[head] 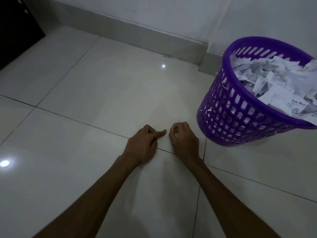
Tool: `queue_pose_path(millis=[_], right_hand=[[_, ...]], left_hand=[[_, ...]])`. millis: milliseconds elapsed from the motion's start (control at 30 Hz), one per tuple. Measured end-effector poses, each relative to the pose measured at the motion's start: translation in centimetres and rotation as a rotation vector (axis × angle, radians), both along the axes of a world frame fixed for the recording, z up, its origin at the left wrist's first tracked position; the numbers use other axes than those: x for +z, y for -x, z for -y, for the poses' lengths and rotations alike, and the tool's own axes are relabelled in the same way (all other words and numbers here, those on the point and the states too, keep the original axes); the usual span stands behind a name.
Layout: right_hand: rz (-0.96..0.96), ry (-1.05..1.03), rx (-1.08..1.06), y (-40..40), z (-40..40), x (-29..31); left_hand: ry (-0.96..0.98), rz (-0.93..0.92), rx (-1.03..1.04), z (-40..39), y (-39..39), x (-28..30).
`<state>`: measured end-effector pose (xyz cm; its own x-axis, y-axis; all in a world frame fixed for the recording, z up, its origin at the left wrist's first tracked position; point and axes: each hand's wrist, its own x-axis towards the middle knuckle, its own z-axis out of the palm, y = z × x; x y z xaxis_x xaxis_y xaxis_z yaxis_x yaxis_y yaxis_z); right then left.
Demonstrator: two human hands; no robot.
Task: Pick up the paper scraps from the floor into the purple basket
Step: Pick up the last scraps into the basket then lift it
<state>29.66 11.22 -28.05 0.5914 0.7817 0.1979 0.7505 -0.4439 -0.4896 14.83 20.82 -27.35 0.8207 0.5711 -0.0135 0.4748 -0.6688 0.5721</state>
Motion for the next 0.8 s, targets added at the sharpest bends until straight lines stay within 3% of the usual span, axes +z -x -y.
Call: queue_pose_path(millis=[100, 167, 367, 600, 800], right_hand=[[-0.245, 0.055, -0.100, -1.1, -0.8, 1.7], [-0.272, 0.043, -0.101, -1.6, -0.8, 3.4], [-0.178, -0.079, 0.075, -1.1, -0.1, 10.5], [-0.066, -0.356, 0.156, -2.1, 1.4, 21.2], [0.123, -0.234, -0.004, -9.4, 3.4, 28.4]], left_hand=[[0.267, 0.083, 0.124, -0.6, -0.2, 0.6], [0.417, 0.101, 0.202, -1.0, -0.2, 1.4], [0.598, 0.193, 0.277, -1.6, -1.7, 5.7], [0.742, 0.359, 0.288, -0.5, -7.7, 15.1], [0.840, 0.426, 0.338, 2.1, -12.5, 20.3]])
